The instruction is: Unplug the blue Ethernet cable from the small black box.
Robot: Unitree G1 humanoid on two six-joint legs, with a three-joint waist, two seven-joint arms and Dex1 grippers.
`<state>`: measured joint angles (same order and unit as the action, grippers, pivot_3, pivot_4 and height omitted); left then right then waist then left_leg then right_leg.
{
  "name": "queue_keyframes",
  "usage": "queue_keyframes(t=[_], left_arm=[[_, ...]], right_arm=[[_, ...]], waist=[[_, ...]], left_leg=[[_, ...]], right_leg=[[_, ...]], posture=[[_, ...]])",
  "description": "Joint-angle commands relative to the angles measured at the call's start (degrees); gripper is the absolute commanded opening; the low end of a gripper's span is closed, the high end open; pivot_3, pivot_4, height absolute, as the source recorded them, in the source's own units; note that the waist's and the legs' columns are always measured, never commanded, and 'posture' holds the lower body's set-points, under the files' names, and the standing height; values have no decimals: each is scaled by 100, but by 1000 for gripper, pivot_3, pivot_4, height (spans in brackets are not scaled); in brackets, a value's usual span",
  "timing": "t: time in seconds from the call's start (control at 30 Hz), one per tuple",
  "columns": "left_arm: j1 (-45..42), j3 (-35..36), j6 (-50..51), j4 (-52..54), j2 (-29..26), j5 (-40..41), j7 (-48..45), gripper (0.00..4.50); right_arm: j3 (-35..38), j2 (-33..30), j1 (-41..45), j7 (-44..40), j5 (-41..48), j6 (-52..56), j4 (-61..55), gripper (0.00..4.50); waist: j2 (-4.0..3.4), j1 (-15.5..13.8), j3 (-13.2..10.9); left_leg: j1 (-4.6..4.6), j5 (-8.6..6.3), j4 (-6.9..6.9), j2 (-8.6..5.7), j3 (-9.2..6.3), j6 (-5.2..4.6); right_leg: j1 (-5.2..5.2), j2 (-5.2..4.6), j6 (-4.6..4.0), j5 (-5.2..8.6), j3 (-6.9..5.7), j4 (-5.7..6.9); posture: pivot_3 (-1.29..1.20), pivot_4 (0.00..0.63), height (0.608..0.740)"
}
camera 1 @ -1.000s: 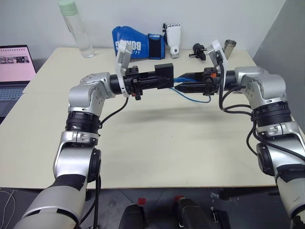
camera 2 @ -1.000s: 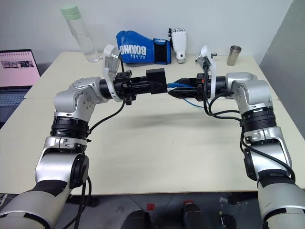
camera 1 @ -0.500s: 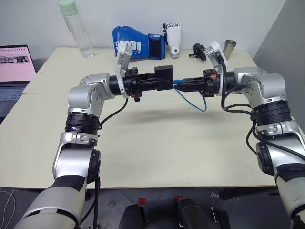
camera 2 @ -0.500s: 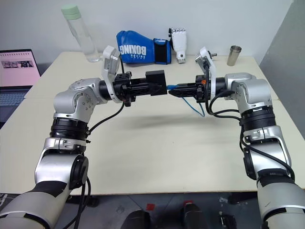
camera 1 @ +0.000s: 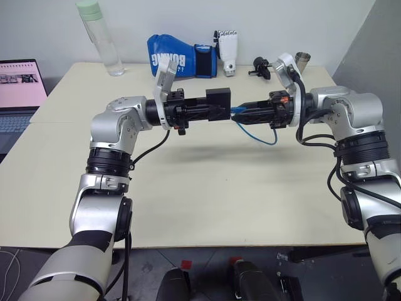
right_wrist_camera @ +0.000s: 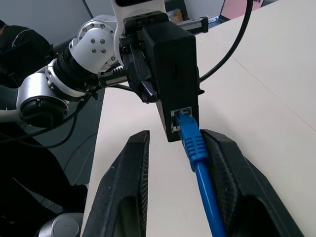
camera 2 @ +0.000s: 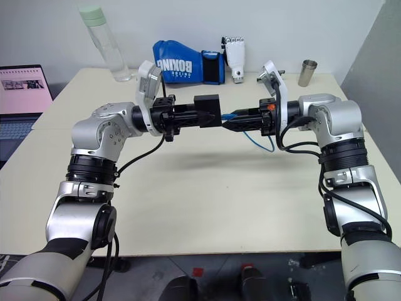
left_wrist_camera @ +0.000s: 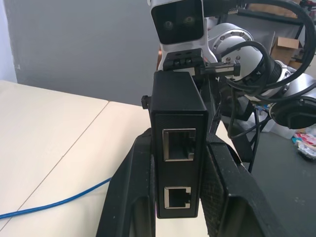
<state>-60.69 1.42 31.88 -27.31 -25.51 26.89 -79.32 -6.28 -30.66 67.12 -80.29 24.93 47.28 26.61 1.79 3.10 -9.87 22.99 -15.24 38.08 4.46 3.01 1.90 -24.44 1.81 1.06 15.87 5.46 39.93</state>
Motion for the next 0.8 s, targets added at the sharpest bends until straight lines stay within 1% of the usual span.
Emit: queue_keyframes(t=[0.03, 0.3, 0.4, 0.43, 0.47, 0.5, 0.57, 0.8], left_arm=[[-88, -22, -68, 121, -91, 14, -66, 787], [-90, -14, -71, 127, -90, 0, -53, 787], [-66, -4, -68, 154, -101, 17, -35, 787], [-57, -4, -66, 170, -100, 21, -27, 787], [-49, -3, -63, 183, -100, 26, -19, 787], [-45, -2, -63, 188, -97, 28, -12, 787], [-44, 1, -70, 193, -97, 35, 0, 787], [-31, 5, -77, 208, -79, 54, 24, 787]], right_arm=[[166, -19, 200, -1, 132, 11, -116, 1690], [129, -13, 196, 28, 82, -118, -20, 1690], [129, 23, 205, 73, 53, -208, 51, 1178], [128, 26, 201, 78, 47, -232, 59, 854], [122, 30, 195, 90, 31, -274, 66, 648], [117, 32, 188, 92, 17, -309, 77, 539], [85, 22, 185, 74, -24, -395, 94, 132], [84, 32, 241, 62, -61, -441, 140, 89]], waist=[[0, 0, 0], [0, 0, 0], [0, 1, 0], [0, 1, 0], [0, 1, 0], [0, 2, 0], [0, 2, 0], [0, 2, 0]], left_leg=[[0, 0, 0, 0, 0, 0], [0, 0, 0, 0, 0, 0], [0, 0, 0, 0, 0, 0], [0, 0, 0, 0, 0, 0], [0, 0, 0, 0, 0, 0], [0, 0, 0, 0, 0, 0], [0, 0, -1, 0, 0, 0], [0, 0, -1, 0, 0, 0]], right_leg=[[0, 0, 0, 0, 0, 0], [0, 0, 0, 0, 0, 0], [0, 0, 0, 0, 0, 0], [0, 0, 0, 0, 0, 0], [0, 0, 0, 0, 0, 0], [0, 0, 0, 0, 0, 0], [0, 0, 0, 0, 0, -1], [0, 0, 0, 0, 1, -1]], posture=[[0, 150, 740], [0, 150, 740], [0, 150, 740], [0, 150, 740], [0, 150, 740], [0, 150, 740], [0, 150, 740], [0, 150, 740]])
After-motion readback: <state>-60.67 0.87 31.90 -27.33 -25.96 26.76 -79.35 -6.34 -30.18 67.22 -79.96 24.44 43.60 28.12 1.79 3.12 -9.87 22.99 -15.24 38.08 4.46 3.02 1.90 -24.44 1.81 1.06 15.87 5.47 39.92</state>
